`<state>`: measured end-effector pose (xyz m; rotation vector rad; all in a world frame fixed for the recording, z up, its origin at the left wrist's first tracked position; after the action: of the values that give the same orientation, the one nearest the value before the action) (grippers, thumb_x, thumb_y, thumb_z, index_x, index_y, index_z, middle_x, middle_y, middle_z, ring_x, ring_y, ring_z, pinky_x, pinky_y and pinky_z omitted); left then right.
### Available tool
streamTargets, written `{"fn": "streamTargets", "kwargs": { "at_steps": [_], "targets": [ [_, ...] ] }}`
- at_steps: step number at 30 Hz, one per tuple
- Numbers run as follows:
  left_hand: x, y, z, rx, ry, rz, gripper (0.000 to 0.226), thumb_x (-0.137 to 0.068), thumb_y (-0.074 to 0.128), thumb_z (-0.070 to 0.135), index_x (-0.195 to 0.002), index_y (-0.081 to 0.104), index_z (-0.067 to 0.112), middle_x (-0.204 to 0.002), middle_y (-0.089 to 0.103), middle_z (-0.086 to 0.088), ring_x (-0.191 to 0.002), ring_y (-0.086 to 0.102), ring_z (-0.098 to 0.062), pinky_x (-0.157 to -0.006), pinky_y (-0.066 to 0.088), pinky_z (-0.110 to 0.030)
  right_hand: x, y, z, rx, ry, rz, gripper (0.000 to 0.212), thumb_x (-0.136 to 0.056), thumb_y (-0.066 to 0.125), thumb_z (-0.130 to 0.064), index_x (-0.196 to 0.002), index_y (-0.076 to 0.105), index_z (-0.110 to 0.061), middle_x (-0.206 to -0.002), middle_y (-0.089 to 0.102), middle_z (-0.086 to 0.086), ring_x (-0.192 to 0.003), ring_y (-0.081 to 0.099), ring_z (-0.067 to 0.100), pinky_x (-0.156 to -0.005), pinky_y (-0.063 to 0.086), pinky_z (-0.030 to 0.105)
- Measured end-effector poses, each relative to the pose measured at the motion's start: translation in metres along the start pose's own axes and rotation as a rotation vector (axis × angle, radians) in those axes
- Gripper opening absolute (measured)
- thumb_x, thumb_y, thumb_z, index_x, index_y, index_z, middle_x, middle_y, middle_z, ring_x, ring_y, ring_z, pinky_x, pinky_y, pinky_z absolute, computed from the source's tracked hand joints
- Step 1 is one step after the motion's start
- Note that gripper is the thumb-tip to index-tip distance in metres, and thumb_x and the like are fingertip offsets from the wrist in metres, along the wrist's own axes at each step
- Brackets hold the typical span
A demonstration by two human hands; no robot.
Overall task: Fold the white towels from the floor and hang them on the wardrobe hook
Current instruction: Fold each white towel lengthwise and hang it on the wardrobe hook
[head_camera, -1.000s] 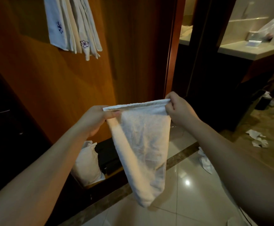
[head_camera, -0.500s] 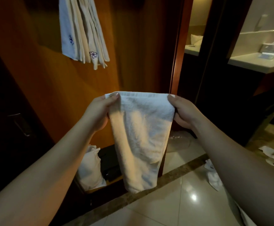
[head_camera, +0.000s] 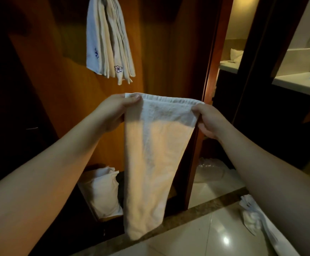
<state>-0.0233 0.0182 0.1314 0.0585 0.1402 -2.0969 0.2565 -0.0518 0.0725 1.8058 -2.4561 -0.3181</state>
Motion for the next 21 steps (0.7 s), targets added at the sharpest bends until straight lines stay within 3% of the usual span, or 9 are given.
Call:
{"fn": "streamTargets", "kwargs": {
  "at_steps": [4, 9, 11, 14, 17, 19, 21],
  "targets": [
    [0.002, 0.0, -0.004, 0.081, -0.083, -0.015, 0.03, -0.099, 0.06, 0.029, -0.122, 0.066, 0.01, -0.101, 0.073, -0.002, -0.09, 0.07, -0.015, -0.071, 0.057, -0.03, 0.0, 0.007, 0.003, -0.085, 0.029, 0.091, 0.04, -0.078, 0.064, -0.022, -0.116, 0.065, -0.009, -0.098, 0.079, 0.007, -0.093, 0.076, 0.02, -0.069, 0.06, 0.03],
    [0.0, 0.008, -0.028, 0.156, -0.173, 0.106, 0.029, -0.096, 0.065, 0.029, -0.117, 0.067, 0.01, -0.104, 0.076, -0.006, -0.089, 0.074, -0.017, -0.071, 0.06, -0.032, 0.007, 0.006, 0.02, -0.077, 0.083, 0.099, 0.025, -0.093, 0.06, -0.02, -0.117, 0.065, -0.015, -0.104, 0.078, 0.009, -0.097, 0.076, 0.022, -0.072, 0.061, 0.034],
    [0.002, 0.019, -0.049, 0.187, -0.192, 0.205, 0.027, -0.099, 0.062, 0.027, -0.116, 0.067, 0.007, -0.112, 0.074, -0.012, -0.1, 0.072, -0.025, -0.082, 0.059, -0.04, 0.013, 0.008, 0.034, -0.077, 0.124, 0.081, 0.018, -0.099, 0.056, -0.015, -0.114, 0.064, -0.014, -0.105, 0.077, 0.011, -0.095, 0.076, 0.021, -0.071, 0.062, 0.033],
    [0.016, 0.039, -0.083, 0.246, -0.233, 0.349, 0.018, -0.1, 0.061, 0.028, -0.103, 0.07, 0.012, -0.1, 0.077, -0.01, -0.099, 0.072, -0.031, -0.088, 0.058, -0.045, 0.026, 0.014, 0.06, -0.035, 0.172, 0.149, 0.014, -0.099, 0.054, -0.012, -0.105, 0.066, -0.008, -0.114, 0.072, 0.02, -0.096, 0.075, 0.026, -0.086, 0.059, 0.041],
    [0.042, 0.059, -0.108, 0.258, -0.273, 0.481, 0.016, -0.096, 0.063, 0.04, -0.097, 0.068, 0.024, -0.1, 0.076, -0.005, -0.097, 0.072, -0.028, -0.088, 0.058, -0.048, 0.049, 0.023, 0.088, 0.046, 0.187, 0.263, 0.016, -0.099, 0.054, -0.027, -0.092, 0.066, -0.018, -0.112, 0.073, 0.018, -0.103, 0.072, 0.03, -0.095, 0.055, 0.047],
    [0.063, 0.076, -0.117, 0.255, -0.251, 0.532, 0.017, -0.098, 0.06, 0.045, -0.094, 0.067, 0.031, -0.102, 0.074, 0.0, -0.099, 0.071, -0.024, -0.088, 0.057, -0.046, 0.074, 0.034, 0.1, 0.144, 0.146, 0.323, 0.022, -0.095, 0.052, -0.042, -0.089, 0.066, -0.025, -0.094, 0.072, 0.0, -0.087, 0.07, 0.014, -0.079, 0.054, 0.037],
    [0.08, 0.093, -0.12, 0.181, -0.243, 0.553, 0.02, -0.1, 0.053, 0.05, -0.089, 0.064, 0.037, -0.104, 0.072, 0.005, -0.101, 0.068, -0.02, -0.087, 0.056, -0.041, 0.098, 0.048, 0.108, 0.218, 0.107, 0.337, 0.026, -0.092, 0.047, -0.052, -0.088, 0.067, -0.037, -0.081, 0.07, -0.006, -0.071, 0.068, 0.007, -0.065, 0.048, 0.029]
  ]
}}
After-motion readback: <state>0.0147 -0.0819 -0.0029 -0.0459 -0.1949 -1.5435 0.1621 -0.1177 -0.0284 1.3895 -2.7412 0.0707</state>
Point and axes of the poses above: each hand's wrist, its own x-axis away from the middle knuckle, its own y-axis out of the palm, z = x × y, the point moved 2 cm from there along -x, towards the middle knuckle
